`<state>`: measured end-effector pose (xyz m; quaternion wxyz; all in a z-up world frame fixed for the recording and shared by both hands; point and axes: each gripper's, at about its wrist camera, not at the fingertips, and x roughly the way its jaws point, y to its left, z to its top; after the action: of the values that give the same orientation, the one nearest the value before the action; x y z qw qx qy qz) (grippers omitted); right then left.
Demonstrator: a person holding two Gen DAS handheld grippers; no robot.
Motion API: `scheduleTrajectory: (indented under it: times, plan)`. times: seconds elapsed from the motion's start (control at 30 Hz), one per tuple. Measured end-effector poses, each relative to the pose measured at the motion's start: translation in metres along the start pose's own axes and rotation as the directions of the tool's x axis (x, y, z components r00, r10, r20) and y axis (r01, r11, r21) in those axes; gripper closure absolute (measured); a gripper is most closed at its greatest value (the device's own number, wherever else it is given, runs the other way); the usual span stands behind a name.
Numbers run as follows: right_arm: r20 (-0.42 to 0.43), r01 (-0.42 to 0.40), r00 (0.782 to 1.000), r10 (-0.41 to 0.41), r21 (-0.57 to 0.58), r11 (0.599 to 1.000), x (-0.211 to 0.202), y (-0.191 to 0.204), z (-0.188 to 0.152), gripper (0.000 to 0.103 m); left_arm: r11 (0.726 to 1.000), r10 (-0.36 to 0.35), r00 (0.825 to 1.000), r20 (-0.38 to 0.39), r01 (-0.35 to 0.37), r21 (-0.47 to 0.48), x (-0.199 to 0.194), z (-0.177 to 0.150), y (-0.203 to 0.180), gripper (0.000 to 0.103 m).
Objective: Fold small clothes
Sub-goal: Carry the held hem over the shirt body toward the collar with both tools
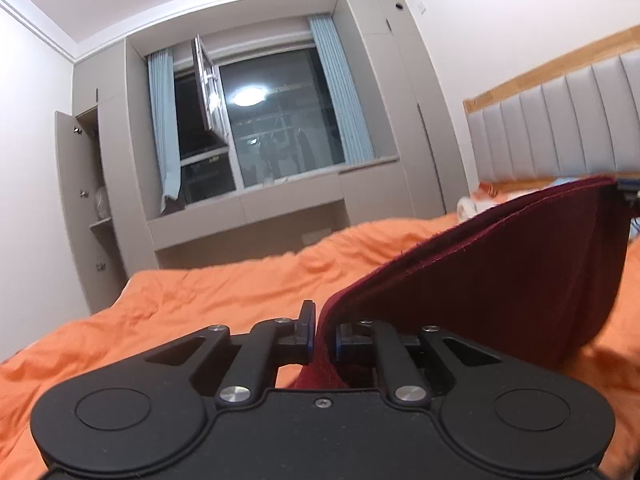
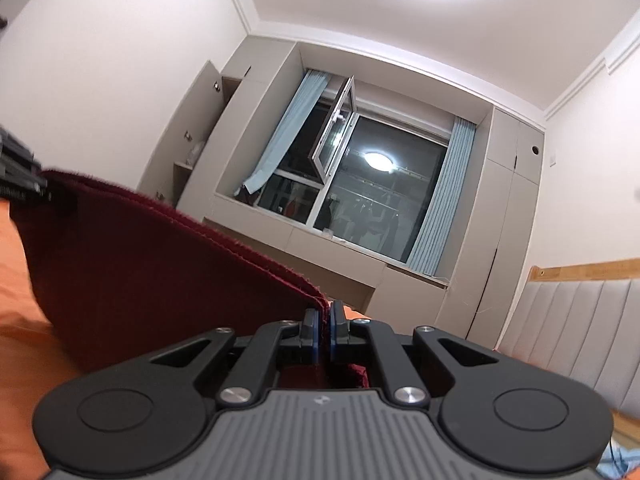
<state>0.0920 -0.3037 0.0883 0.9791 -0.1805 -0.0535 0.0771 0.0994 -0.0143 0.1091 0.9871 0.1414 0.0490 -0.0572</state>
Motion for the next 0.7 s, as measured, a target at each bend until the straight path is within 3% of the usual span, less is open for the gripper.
scheduleTrajectory:
  times: [0.07, 0.2, 0.43, 0.6, 0.7]
  plan:
    - [-0.022, -0.006, 1.0, 0.006, 0.006, 1.0, 0.033, -0.005, -0.007, 0.097, 1.0, -0.024, 1.0, 0.0, 0.024, 0.005, 0.029, 0.002, 0.007, 0.091]
    - [-0.07, -0.022, 0.997, 0.022, 0.008, 1.0, 0.099, -0.011, -0.022, 0.097, 0.997, -0.06, 0.996, -0.071, 0.056, -0.06, 0.097, 0.005, 0.022, 0.092]
    - [-0.17, -0.044, 0.984, 0.045, 0.009, 0.999, 0.199, -0.003, -0.05, 0.097, 0.994, -0.026, 0.987, -0.159, 0.009, -0.106, 0.195, -0.005, 0.03, 0.092]
    - [-0.24, -0.066, 0.969, 0.065, 0.004, 0.998, 0.244, 0.003, -0.075, 0.097, 0.988, -0.03, 0.972, -0.233, -0.007, -0.157, 0.25, -0.022, 0.038, 0.092]
    - [-0.297, -0.08, 0.951, 0.08, 0.013, 0.997, 0.27, 0.007, -0.092, 0.097, 0.972, -0.055, 0.956, -0.287, -0.015, -0.236, 0.276, -0.035, 0.044, 0.092]
